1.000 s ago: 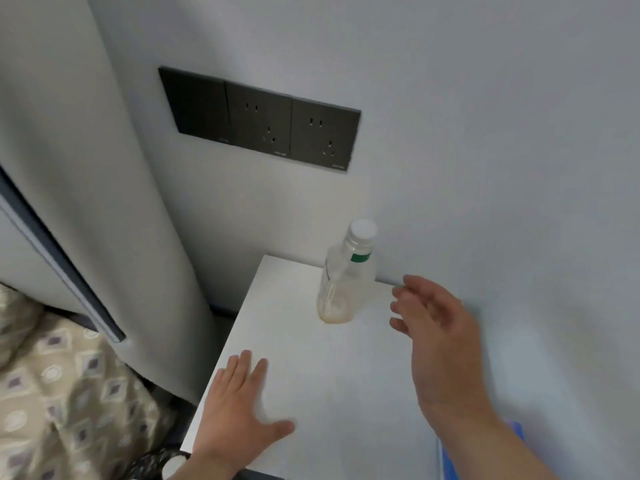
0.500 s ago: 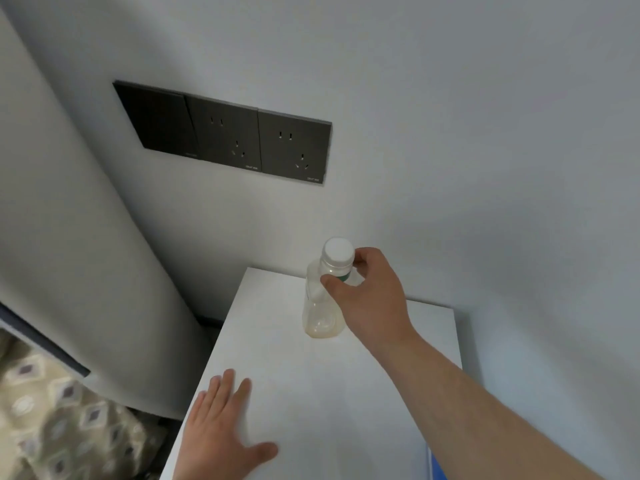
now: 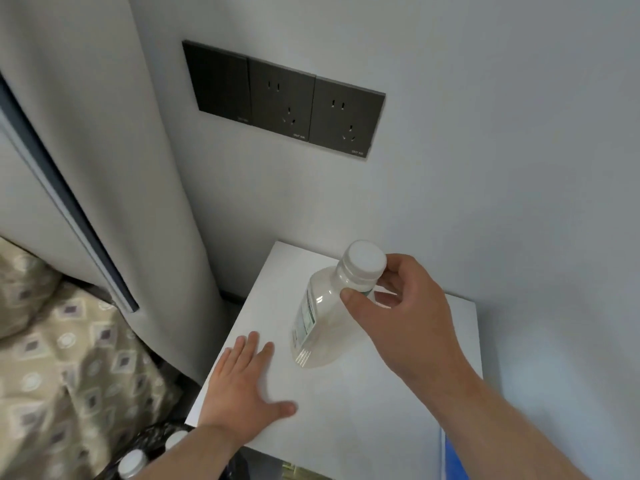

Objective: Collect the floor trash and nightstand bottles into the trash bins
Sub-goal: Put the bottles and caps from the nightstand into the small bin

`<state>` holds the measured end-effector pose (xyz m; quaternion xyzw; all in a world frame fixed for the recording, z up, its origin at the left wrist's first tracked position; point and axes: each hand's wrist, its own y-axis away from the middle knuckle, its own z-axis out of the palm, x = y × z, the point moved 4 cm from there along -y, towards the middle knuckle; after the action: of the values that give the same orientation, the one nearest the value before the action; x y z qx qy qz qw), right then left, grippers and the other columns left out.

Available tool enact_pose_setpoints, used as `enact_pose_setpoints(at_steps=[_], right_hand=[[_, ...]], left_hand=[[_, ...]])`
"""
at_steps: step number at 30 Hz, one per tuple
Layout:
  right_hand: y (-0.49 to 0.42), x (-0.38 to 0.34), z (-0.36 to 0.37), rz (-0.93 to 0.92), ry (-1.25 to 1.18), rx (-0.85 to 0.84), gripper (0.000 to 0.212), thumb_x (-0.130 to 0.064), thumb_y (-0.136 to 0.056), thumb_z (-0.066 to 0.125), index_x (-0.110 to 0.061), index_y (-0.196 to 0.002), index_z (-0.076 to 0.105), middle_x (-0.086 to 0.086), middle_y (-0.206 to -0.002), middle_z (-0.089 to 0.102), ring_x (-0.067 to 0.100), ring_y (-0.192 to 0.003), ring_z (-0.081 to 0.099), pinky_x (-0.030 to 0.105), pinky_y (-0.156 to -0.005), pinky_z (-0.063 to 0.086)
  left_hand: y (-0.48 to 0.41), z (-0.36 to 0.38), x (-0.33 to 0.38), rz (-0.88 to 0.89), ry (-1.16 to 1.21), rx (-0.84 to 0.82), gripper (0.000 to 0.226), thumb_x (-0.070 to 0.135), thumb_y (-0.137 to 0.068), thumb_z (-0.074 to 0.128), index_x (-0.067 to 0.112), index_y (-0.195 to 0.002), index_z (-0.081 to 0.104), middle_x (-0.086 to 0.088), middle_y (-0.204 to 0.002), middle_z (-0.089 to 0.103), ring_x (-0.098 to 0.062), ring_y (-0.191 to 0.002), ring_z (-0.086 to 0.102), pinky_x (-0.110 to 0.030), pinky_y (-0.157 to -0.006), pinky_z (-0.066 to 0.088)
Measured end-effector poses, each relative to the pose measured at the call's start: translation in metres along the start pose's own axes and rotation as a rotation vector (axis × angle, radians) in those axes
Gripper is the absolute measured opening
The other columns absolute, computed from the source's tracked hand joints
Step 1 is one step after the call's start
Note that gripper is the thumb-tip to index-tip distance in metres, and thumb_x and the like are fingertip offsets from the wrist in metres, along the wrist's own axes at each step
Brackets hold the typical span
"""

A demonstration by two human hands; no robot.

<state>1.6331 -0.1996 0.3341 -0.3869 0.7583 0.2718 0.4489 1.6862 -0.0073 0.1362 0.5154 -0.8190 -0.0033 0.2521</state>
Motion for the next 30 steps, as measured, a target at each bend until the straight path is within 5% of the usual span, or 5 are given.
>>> enact_pose_setpoints(at_steps=[8, 13, 17, 22, 30], right_hand=[[0.054, 0.005, -0.007, -0.049, -0.033, 0.021, 0.031, -0.024, -0.069, 0.080, -0.029, -0.095, 0.063, -0.012, -0.094, 0.072, 0.006, -0.091, 0.068, 0.025, -0.076, 0.050], [0.097, 0.005, 0.017, -0.041, -0.063, 0.016, 0.030, -0.025, -0.069, 0.082, -0.027, -0.093, 0.065, -0.009, -0.092, 0.074, 0.006, -0.087, 0.069, 0.024, -0.073, 0.052], [0.136, 0.016, 0.084, 0.003, -0.088, -0.113, 0.027, -0.023, -0.066, 0.080, -0.027, -0.088, 0.064, -0.014, -0.089, 0.073, 0.000, -0.081, 0.068, 0.024, -0.071, 0.050], [0.171, 0.062, 0.193, 0.048, 0.071, -0.310, 0.031, -0.035, -0.068, 0.077, -0.034, -0.093, 0.059, -0.021, -0.093, 0.068, -0.008, -0.092, 0.061, 0.017, -0.078, 0.048], [0.188, 0.157, 0.315, 0.146, 0.256, -0.527, 0.033, -0.040, -0.069, 0.073, -0.030, -0.094, 0.055, -0.016, -0.095, 0.064, 0.002, -0.091, 0.061, 0.022, -0.077, 0.047]], left_hand=[[-0.004, 0.007, -0.007, 0.059, 0.000, -0.009, 0.103, 0.071, -0.068, 0.059, 0.029, -0.151, 0.012, 0.003, -0.160, -0.008, -0.015, -0.146, -0.013, -0.034, -0.119, -0.008], [0.035, -0.007, -0.050, 0.221, 0.082, 0.018, 0.059, 0.040, -0.092, 0.051, 0.021, -0.146, 0.034, 0.001, -0.159, 0.018, -0.013, -0.146, 0.011, -0.024, -0.116, 0.003], [0.130, 0.005, -0.150, -0.033, 0.182, 0.285, 0.036, 0.033, -0.091, 0.048, 0.014, -0.117, 0.065, -0.003, -0.126, 0.060, -0.023, -0.118, 0.053, -0.029, -0.104, 0.034], [0.226, 0.068, -0.263, -0.426, 0.298, 0.161, 0.012, 0.012, -0.090, 0.058, 0.011, -0.090, 0.070, -0.007, -0.092, 0.065, -0.031, -0.095, 0.060, -0.035, -0.083, 0.043], [0.239, 0.120, -0.284, -0.572, 0.537, 0.143, 0.027, 0.021, -0.094, 0.051, 0.015, -0.118, 0.061, 0.002, -0.112, 0.059, -0.022, -0.112, 0.054, -0.031, -0.092, 0.039]])
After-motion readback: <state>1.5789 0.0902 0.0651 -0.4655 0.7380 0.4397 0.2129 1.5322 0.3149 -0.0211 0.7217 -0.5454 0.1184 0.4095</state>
